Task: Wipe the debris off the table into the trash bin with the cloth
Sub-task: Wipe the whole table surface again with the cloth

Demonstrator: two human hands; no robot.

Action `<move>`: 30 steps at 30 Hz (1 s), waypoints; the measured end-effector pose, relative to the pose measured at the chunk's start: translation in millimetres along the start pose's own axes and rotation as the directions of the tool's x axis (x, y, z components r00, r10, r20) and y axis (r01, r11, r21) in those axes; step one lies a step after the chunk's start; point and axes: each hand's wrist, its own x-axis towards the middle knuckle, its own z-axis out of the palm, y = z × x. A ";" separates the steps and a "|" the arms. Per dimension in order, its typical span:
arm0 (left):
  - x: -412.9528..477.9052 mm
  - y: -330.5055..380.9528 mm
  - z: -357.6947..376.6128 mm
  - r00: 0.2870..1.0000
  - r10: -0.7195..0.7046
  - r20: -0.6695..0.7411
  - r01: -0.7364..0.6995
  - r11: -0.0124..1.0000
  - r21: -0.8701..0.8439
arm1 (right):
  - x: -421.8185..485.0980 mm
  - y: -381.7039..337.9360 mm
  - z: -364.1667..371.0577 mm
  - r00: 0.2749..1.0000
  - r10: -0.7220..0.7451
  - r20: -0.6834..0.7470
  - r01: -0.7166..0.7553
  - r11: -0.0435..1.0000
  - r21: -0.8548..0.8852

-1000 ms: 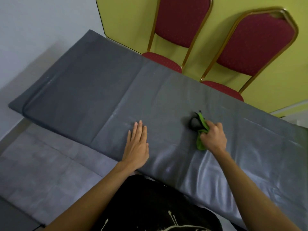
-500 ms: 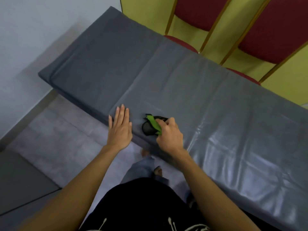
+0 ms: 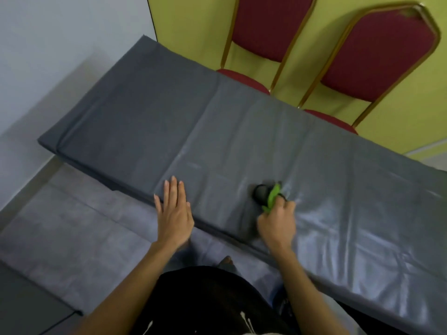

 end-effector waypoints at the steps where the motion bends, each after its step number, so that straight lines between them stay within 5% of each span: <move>1: 4.5 -1.2 -2.2 1.000 -0.003 0.000 0.003 1.000 0.001 | -13.8 -22.2 13.4 0.996 -0.085 0.028 0.085 0.996 0.004; 4: 27.4 0.4 -16.6 0.998 -0.035 -0.058 0.034 0.999 -0.018 | -47.3 -77.1 41.3 0.873 -0.438 0.214 0.449 0.893 -0.006; 6: 47.6 -0.1 -26.1 0.993 -0.086 -0.077 0.080 0.994 -0.077 | -46.1 -93.9 44.5 0.772 -0.544 0.328 0.562 0.826 0.048; 11: 61.7 -21.3 -21.0 0.992 -0.084 -0.098 0.069 0.987 -0.143 | 32.9 -66.0 24.6 0.855 -0.469 0.219 0.475 0.879 0.030; 15: 56.6 -30.8 -16.1 0.994 0.005 -0.107 -0.011 0.998 -0.055 | 118.5 -42.5 -5.2 0.977 -0.212 0.035 0.214 0.976 -0.049; 20: 53.4 -37.8 -18.9 0.993 0.039 -0.115 -0.032 0.998 0.058 | 148.5 -70.7 -8.4 1.000 0.008 0.014 -0.007 0.999 -0.042; 24: 54.2 -41.1 -18.0 0.990 0.056 -0.131 -0.046 0.996 0.076 | 76.4 -120.3 28.6 0.970 -0.189 0.153 0.179 0.981 0.077; 28: 54.7 -43.7 -13.9 0.990 0.055 -0.128 -0.047 0.997 0.068 | -19.2 -146.5 59.3 0.814 -0.481 0.326 0.453 0.877 0.162; 30: 54.4 -45.2 -14.7 0.991 0.064 -0.118 -0.057 0.996 0.065 | -23.9 -138.3 56.9 0.786 -0.506 0.355 0.442 0.861 0.250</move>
